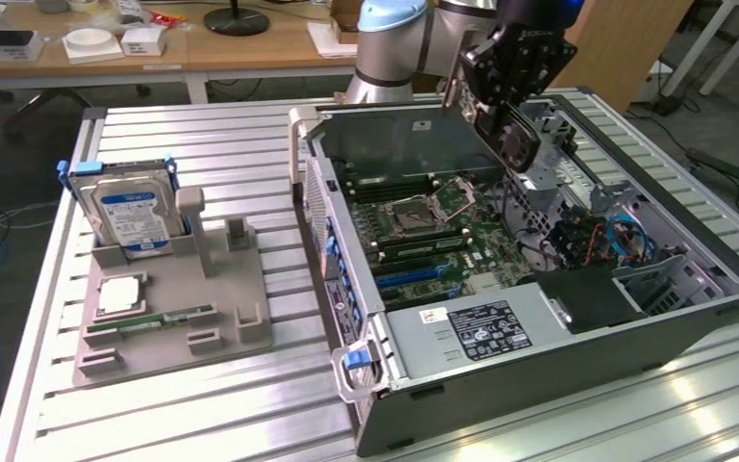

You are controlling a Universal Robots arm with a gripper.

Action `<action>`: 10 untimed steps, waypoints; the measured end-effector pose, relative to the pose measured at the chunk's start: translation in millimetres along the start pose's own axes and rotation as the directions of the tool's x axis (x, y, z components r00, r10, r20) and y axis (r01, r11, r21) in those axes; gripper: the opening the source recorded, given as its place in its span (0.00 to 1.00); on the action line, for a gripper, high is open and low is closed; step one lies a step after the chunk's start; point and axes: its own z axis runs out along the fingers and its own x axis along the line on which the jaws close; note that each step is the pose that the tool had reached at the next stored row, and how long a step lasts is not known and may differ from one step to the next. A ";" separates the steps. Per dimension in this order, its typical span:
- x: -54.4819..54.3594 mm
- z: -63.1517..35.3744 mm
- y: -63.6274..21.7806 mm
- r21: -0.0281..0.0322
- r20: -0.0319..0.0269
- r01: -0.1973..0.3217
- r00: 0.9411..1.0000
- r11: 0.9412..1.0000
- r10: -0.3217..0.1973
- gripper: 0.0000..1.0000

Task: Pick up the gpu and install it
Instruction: 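Insert the gpu into the slot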

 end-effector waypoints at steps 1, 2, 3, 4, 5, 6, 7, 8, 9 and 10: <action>-0.1 0.0 0.0 -0.001 0.000 0.013 1.000 1.000 -0.013 0.27; -0.1 0.0 0.0 -0.001 -0.001 0.026 1.000 1.000 -0.026 0.27; -0.3 0.1 0.0 -0.002 -0.001 0.040 0.999 0.999 -0.040 0.27; -0.2 0.0 0.0 -0.002 -0.001 0.052 0.999 0.999 -0.052 0.27; -0.2 0.1 0.0 -0.003 -0.001 0.064 0.998 0.998 -0.064 0.27; -0.3 0.1 0.0 -0.003 -0.001 0.077 0.997 0.997 -0.077 0.27; -0.3 0.1 0.0 -0.004 -0.002 0.091 0.996 0.996 -0.091 0.27; -0.3 0.1 0.0 -0.005 -0.002 0.104 0.995 0.995 -0.104 0.27; -0.3 0.1 0.0 -0.005 -0.002 0.115 0.993 0.993 -0.115 0.27; -0.3 0.0 0.0 -0.005 -0.002 0.127 0.992 0.992 -0.127 0.27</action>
